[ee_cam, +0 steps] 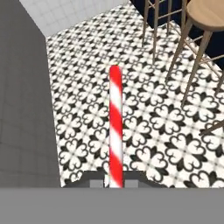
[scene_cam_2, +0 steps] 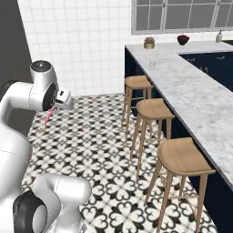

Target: Take a straw from the drawer in front and place it inside the glass cup on the dining counter.

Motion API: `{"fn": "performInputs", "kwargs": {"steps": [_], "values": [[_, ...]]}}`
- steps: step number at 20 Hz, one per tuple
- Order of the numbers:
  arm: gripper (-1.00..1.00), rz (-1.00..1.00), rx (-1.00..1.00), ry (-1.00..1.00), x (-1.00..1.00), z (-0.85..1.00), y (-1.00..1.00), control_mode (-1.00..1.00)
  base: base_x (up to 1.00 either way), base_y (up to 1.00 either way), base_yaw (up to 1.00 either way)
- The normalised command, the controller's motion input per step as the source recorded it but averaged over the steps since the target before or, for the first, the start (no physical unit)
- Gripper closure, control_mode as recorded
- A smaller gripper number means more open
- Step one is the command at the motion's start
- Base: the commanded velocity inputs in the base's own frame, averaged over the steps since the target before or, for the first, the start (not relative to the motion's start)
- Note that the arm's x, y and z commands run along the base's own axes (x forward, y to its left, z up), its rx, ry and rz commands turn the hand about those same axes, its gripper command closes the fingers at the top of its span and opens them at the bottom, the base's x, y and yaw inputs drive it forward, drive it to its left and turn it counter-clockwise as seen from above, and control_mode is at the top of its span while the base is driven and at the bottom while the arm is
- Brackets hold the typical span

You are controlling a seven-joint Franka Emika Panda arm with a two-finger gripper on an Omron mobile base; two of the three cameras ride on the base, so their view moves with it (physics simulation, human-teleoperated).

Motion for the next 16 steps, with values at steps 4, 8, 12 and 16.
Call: {"fn": "performInputs", "kwargs": {"steps": [4, 8, 12, 16], "values": [[1.00, 0.00, 0.00, 0.00, 0.00, 0.00, 0.00, 1.00, 0.93, 1.00, -0.38], [1.00, 0.00, 0.00, 0.00, 0.00, 0.00, 0.00, 1.00, 1.00, 1.00, -0.39], [1.00, 0.00, 0.00, 0.00, 0.00, 0.00, 0.00, 1.00, 1.00, 1.00, -0.41], [1.00, 0.00, 0.00, 0.00, 0.00, 0.00, 0.00, 1.00, 0.99, 1.00, -0.44]]}}
